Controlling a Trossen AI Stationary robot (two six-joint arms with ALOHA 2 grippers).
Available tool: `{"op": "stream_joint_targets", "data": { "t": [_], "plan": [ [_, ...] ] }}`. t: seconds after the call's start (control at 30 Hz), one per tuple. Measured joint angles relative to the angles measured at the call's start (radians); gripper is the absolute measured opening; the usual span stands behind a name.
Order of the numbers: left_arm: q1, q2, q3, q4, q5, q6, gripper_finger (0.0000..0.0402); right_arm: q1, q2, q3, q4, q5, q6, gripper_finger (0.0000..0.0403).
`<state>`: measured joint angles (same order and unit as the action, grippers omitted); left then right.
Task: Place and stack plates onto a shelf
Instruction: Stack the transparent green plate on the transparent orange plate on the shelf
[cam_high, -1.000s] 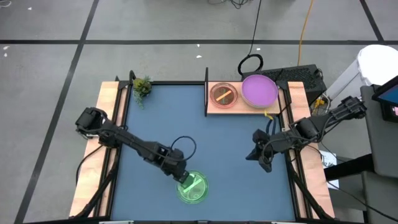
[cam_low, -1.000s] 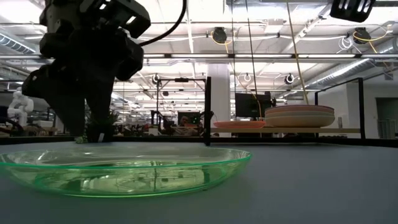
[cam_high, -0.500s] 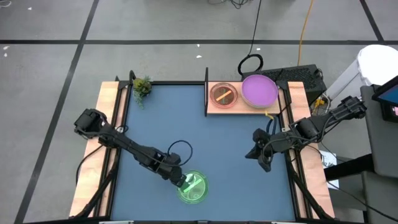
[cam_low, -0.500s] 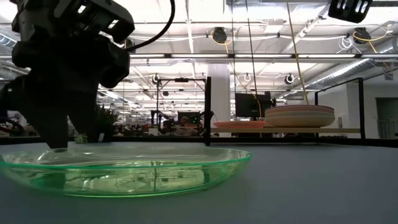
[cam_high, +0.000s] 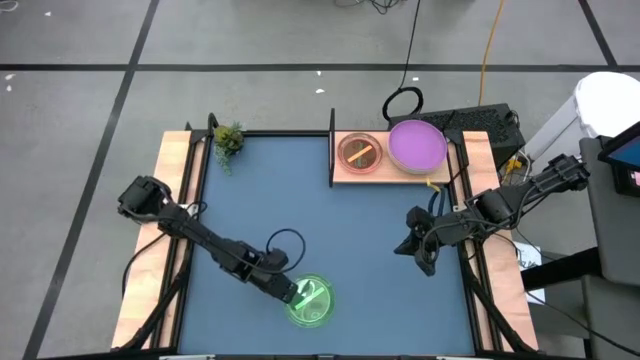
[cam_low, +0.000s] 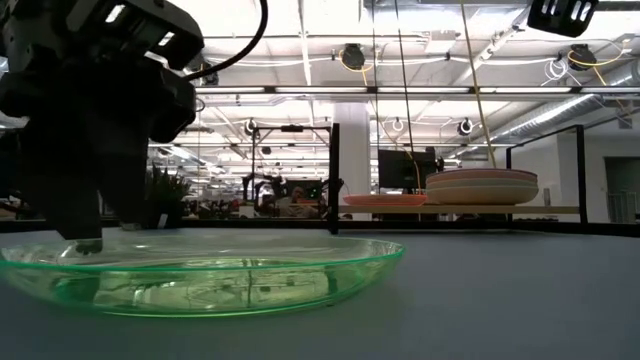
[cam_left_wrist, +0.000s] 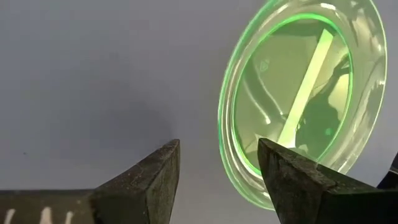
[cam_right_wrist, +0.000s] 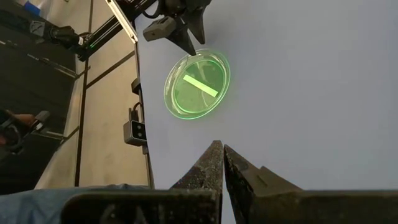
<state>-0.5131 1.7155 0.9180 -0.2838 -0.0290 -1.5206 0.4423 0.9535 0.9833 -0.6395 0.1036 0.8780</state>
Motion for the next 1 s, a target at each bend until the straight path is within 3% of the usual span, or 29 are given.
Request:
{"op": "stream_joint_targets", "data": {
  "t": [0.2, 0.43, 0.83, 1.0],
  "plan": [
    [-0.019, 0.046, 0.002, 0.11, 0.001, -0.029, 0.0194, 0.0, 0.0, 0.0, 0.001, 0.0, 0.0, 0.0],
    [-0.035, 0.072, 0.002, 0.122, -0.033, -0.076, 0.0149, 0.0, 0.0, -0.001, 0.006, 0.0, -0.001, 0.0],
    [-0.036, 0.079, 0.0, 0.151, -0.063, -0.078, 0.0014, 0.0, 0.0, -0.001, 0.006, 0.0, -0.019, 0.0],
    [-0.034, 0.079, 0.002, 0.188, -0.077, -0.08, 0.0006, 0.0, 0.0, -0.001, 0.006, 0.0, -0.026, 0.0]
  ]
}}
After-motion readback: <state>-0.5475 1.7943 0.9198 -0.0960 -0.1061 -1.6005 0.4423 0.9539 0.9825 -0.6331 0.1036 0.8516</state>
